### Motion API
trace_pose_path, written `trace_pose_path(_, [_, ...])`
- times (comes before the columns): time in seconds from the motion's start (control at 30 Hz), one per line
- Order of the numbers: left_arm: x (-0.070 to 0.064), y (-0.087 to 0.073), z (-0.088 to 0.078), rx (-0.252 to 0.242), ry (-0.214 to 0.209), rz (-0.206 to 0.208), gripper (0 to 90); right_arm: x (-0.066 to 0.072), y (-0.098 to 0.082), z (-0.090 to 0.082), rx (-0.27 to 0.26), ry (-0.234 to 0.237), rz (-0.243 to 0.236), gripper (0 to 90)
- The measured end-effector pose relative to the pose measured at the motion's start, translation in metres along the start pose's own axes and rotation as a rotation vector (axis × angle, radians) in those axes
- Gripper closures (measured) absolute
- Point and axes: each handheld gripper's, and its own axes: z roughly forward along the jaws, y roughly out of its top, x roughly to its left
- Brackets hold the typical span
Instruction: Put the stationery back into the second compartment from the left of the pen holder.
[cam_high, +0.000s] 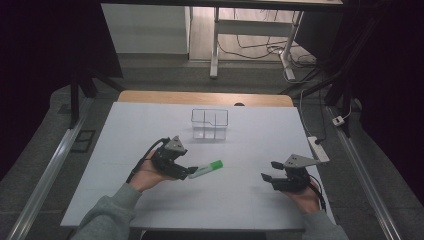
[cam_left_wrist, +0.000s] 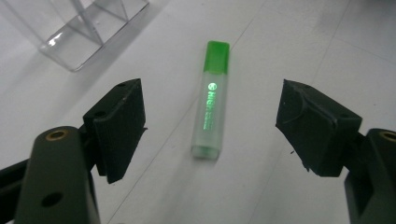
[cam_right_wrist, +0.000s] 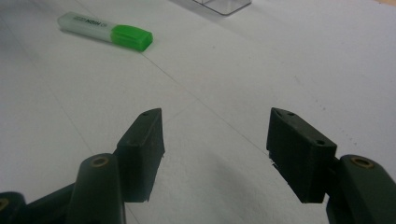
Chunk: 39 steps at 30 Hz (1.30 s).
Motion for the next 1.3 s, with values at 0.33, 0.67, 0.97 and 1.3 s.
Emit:
trace_pose_path(0.33, [-0.001, 0.014, 0.014, 0.012, -0.039, 0.006, 24.5, -0.001, 0.002, 0.001, 0.004, -0.006, 0.001, 36.3])
trace_pose_path(0.67, [-0.003, 0.025, 0.037, 0.072, -0.059, 0.033, 25.0, 0.001, 0.001, 0.008, 0.03, 0.008, -0.015, 36.3])
trace_pose_path(0.97, [0.002, 0.037, 0.063, 0.121, -0.068, 0.041, 25.6, -0.002, 0.002, 0.013, 0.039, 0.017, -0.018, 36.3])
trace_pose_path(1.3, [0.004, 0.044, 0.088, 0.157, -0.077, 0.038, 29.0, 0.001, 0.003, 0.018, 0.055, 0.029, -0.034, 36.3])
